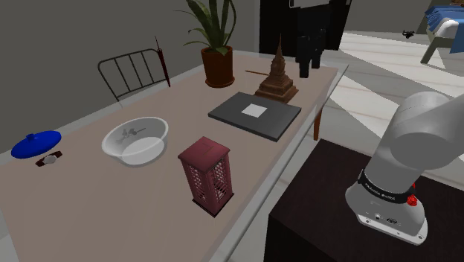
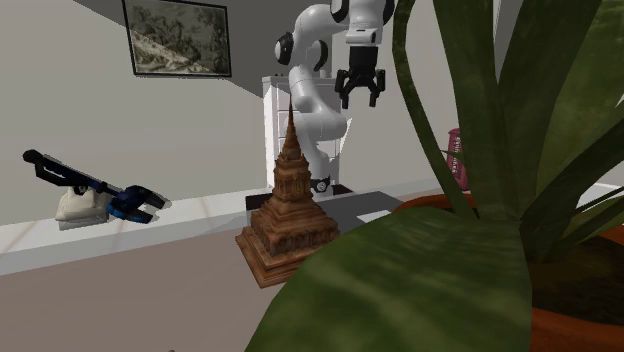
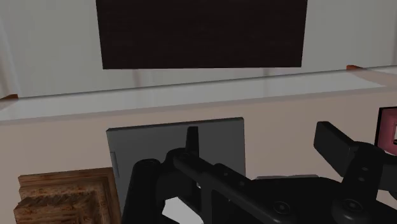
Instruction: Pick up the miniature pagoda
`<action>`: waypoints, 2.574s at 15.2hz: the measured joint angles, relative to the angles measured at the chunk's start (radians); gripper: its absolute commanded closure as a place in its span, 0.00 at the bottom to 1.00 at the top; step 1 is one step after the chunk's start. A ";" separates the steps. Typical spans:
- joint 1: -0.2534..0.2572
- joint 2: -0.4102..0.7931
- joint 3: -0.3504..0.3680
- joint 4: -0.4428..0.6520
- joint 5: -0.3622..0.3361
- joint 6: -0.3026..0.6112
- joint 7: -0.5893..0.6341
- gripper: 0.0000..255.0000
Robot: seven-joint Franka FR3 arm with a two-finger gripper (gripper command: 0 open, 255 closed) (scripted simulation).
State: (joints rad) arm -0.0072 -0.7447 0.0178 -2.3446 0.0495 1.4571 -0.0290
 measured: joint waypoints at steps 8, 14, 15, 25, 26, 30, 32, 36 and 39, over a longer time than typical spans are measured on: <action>-0.044 0.065 -0.064 -0.016 -0.087 0.186 -0.074 0.00; -0.082 0.167 -0.132 0.003 -0.152 0.383 -0.140 0.00; -0.088 0.187 -0.146 0.013 -0.161 0.413 -0.154 0.00; -0.125 0.391 -0.263 0.125 -0.187 0.707 -0.263 0.00; -0.129 0.408 -0.276 0.139 -0.184 0.730 -0.279 0.00; -0.131 0.496 -0.316 0.221 -0.157 0.814 -0.325 0.00; -0.133 0.523 -0.329 0.227 -0.147 0.851 -0.342 0.00; -0.135 0.540 -0.337 0.188 -0.143 0.910 -0.348 0.00; -0.135 0.549 -0.339 0.167 -0.141 0.941 -0.350 1.00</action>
State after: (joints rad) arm -0.1422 -0.1957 -0.3213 -2.1778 -0.0915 2.3985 -0.3786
